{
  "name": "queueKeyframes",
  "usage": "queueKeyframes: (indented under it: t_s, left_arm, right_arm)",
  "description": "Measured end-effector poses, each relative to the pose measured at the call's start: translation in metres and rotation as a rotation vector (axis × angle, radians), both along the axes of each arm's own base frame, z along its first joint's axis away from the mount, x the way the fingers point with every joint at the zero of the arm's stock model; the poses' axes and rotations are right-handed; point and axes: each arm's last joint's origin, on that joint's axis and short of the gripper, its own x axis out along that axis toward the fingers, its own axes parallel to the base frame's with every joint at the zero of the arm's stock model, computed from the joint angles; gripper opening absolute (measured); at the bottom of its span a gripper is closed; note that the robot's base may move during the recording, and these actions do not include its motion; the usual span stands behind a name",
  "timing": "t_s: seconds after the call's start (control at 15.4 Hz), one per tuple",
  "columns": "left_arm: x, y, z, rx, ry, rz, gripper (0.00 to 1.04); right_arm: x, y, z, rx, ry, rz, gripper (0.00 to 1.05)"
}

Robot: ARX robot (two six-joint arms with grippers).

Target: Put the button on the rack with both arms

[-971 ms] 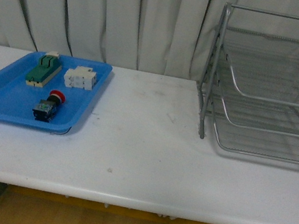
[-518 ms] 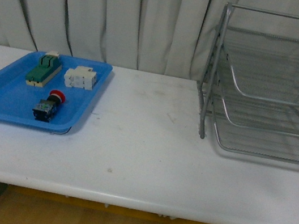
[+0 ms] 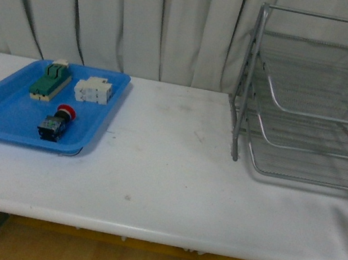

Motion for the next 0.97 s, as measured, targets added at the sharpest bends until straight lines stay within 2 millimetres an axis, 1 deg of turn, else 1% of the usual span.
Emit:
queueKeyframes:
  t_s: [0.06, 0.26, 0.39, 0.65, 0.84, 0.91, 0.97]
  left_arm:
    - [0.0, 0.0, 0.0, 0.0, 0.0, 0.0, 0.98]
    - [0.0, 0.0, 0.0, 0.0, 0.0, 0.0, 0.98]
    - [0.0, 0.0, 0.0, 0.0, 0.0, 0.0, 0.98]
    - [0.0, 0.0, 0.0, 0.0, 0.0, 0.0, 0.98]
    - [0.0, 0.0, 0.0, 0.0, 0.0, 0.0, 0.98]
    - [0.0, 0.0, 0.0, 0.0, 0.0, 0.0, 0.98]
    - [0.0, 0.0, 0.0, 0.0, 0.0, 0.0, 0.98]
  right_arm:
    - [0.003, -0.001, -0.004, -0.005, 0.006, 0.005, 0.98]
    - [0.017, -0.008, -0.005, -0.051, -0.038, 0.013, 0.98]
    - [0.019, -0.013, -0.013, -0.064, -0.024, 0.005, 0.98]
    - [0.026, -0.014, -0.012, -0.097, -0.053, 0.014, 0.98]
    - [0.027, -0.016, -0.016, -0.114, -0.048, 0.018, 0.98]
    - [0.028, -0.017, -0.017, -0.121, -0.052, 0.019, 0.96]
    - [0.03, -0.017, -0.018, -0.126, -0.053, 0.019, 0.88]
